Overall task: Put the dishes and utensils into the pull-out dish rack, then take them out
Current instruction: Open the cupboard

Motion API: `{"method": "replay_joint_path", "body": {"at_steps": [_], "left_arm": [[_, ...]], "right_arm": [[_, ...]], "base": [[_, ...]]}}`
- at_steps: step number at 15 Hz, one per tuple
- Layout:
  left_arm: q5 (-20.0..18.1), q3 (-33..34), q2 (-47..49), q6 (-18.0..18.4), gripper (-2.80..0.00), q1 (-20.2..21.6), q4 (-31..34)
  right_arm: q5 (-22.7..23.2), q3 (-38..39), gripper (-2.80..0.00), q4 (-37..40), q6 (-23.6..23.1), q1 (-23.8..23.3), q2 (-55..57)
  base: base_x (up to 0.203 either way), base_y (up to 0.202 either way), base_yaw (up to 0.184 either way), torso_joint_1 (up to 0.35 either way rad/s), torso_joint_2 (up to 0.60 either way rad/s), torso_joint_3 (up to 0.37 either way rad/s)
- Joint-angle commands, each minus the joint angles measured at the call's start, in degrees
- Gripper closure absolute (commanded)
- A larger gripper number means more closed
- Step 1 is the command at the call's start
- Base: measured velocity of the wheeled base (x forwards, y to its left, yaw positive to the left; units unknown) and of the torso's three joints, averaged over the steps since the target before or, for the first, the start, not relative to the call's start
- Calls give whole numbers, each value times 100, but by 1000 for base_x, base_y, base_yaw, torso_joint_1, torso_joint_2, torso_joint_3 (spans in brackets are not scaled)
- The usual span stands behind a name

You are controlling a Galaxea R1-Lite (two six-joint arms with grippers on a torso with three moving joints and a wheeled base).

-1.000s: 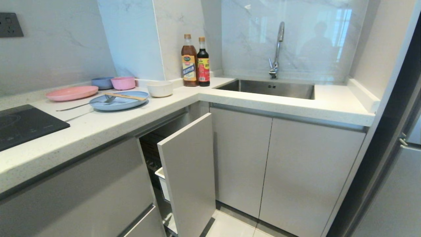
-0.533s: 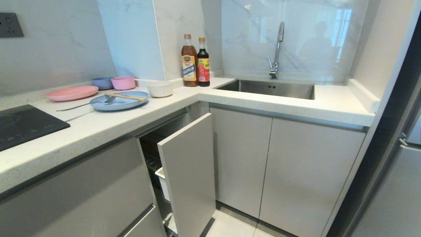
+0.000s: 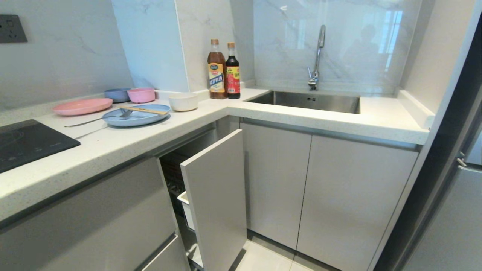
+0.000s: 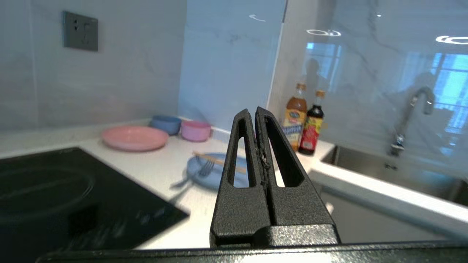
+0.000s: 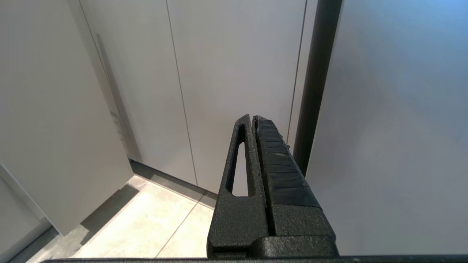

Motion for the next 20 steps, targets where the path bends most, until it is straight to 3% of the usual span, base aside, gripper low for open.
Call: {"method": "replay_joint_path", "body": {"at_steps": [1,4,6,9,14,18,20], "left_arm": [[61,-214,1270,22,0,-69,-387],[-296,-693,2293,274,0,-230,-562],[-479,-1180,2876,396,0,-444,-7],[-520,-1755,3785,419,0,-845,848],[-444,-2001,5003,459,0,-1081,842],[-462,-2330,5352,501,0,-1145,1723],[-472,-2389,5516,511,0,-1162,1858]], "right_arm": [[0,9,0,-4,0,0,5],[0,9,0,-4,0,0,5],[0,9,0,-4,0,0,5],[0,9,0,1,0,0,5],[0,9,0,-4,0,0,5],[0,9,0,2,0,0,5],[0,9,0,-4,0,0,5]], "base": [[0,0,0,0,0,0],[0,0,0,0,0,0],[0,0,0,0,0,0],[0,0,0,0,0,0],[0,0,0,0,0,0],[0,0,0,0,0,0],[0,0,0,0,0,0]]}}
